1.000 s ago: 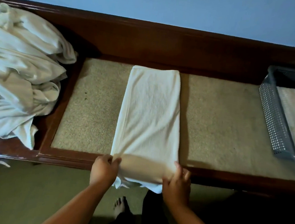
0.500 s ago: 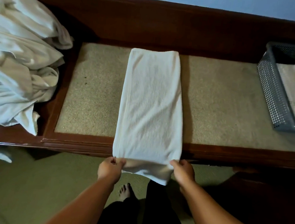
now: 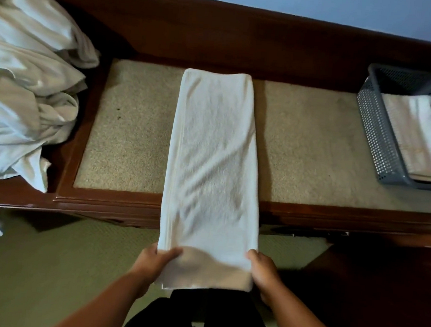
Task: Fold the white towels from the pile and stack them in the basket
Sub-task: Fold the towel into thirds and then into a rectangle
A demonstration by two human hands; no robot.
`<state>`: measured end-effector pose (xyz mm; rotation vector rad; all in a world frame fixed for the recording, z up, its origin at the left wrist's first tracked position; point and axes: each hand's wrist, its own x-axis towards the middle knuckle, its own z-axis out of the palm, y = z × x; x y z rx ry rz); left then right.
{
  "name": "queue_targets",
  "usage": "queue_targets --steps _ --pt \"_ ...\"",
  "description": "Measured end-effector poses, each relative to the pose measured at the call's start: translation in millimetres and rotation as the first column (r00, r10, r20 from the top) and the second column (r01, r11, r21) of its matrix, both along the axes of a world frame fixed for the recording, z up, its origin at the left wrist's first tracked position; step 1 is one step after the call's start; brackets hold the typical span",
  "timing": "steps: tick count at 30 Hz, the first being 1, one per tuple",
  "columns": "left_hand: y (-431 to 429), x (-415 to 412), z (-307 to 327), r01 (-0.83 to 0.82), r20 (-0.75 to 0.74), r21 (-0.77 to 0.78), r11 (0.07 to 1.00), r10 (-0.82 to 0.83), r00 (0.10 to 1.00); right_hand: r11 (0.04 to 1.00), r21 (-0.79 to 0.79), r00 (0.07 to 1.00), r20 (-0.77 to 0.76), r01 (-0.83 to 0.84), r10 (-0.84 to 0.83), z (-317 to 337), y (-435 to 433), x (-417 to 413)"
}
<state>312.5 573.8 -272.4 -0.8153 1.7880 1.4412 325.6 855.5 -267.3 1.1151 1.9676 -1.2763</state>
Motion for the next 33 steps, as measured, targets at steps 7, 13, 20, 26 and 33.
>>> queue_targets --steps 7,13,20,26,33 --pt "-9.3 21.9 15.4 0.127 -0.096 -0.03 0.991 -0.129 0.987 0.973 0.194 0.988 -0.069 -0.126 0.142 22.0 -8.4 12.2" --pt "4.4 40.3 31.4 0.049 -0.163 -0.237 0.97 -0.09 0.983 0.997 -0.009 0.995 -0.065 -0.072 0.072 40.0 2.8 28.6" --pt "21.1 61.6 62.1 0.015 -0.33 -0.213 0.977 -0.087 0.94 0.986 -0.141 0.995 -0.057 -0.084 0.077 57.8 27.5 42.9" --pt "34.9 75.1 81.5 0.042 -0.419 -0.168 0.985 -0.11 0.901 0.984 -0.154 0.993 -0.087 -0.095 0.082 70.1 37.2 60.1" --pt "41.2 78.7 102.2 -0.136 -0.368 0.022 0.99 0.135 0.92 0.985 -0.17 0.978 -0.207 -0.025 -0.011 89.1 43.3 70.2"
